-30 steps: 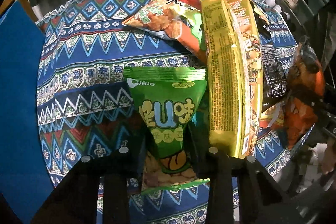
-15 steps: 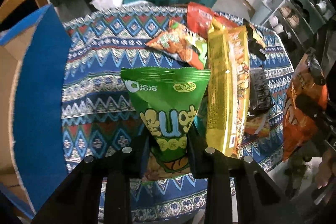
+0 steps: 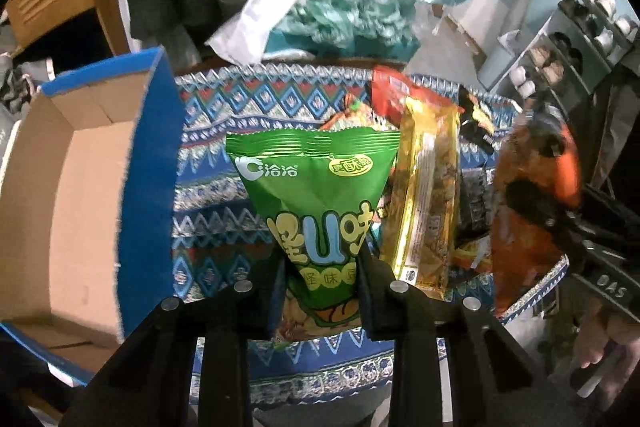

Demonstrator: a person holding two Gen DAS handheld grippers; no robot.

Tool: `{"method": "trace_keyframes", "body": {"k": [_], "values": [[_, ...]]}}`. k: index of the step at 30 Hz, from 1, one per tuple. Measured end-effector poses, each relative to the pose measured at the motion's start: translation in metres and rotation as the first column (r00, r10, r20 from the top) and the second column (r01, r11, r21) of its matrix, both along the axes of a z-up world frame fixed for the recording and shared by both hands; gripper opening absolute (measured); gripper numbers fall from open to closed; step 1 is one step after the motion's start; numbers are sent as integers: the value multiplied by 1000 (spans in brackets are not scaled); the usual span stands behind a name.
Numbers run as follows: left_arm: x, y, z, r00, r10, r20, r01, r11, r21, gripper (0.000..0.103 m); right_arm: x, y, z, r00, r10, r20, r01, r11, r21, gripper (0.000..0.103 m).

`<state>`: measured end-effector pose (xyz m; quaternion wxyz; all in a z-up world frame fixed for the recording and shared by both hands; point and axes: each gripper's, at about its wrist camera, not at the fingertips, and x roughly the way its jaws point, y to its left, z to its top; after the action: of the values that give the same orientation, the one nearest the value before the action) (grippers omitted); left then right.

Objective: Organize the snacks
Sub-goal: 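Carry both bags over the cardboard box and release them inside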

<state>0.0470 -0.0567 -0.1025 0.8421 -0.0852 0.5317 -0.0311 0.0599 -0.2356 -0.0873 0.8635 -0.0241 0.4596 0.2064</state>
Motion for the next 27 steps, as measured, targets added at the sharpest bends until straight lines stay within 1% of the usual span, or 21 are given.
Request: {"method": "trace_keyframes", "body": {"k": [4,11,18,23,27], "values": [[-7,17,16,999,19,27,-19,1000,-4,30,2,27,9,999,43,2,-43,999,23,54],[-21,61,39,994,90,68,-89,996,-10,30,4,87,27,991,131,20,-132,990,47,54],[-36,115,62,976,183,121,-180,983,-32,30,10,141,42,980,197,31,-199,977,71,54],[-43,151,67,960,245,135,-239,969,-57,30,10,187,54,967,250,49,-253,964,75,54],[-47,178,63,947,294,131,-286,955,-77,30,11,222,53,957,288,39,-291,954,78,54]]}}
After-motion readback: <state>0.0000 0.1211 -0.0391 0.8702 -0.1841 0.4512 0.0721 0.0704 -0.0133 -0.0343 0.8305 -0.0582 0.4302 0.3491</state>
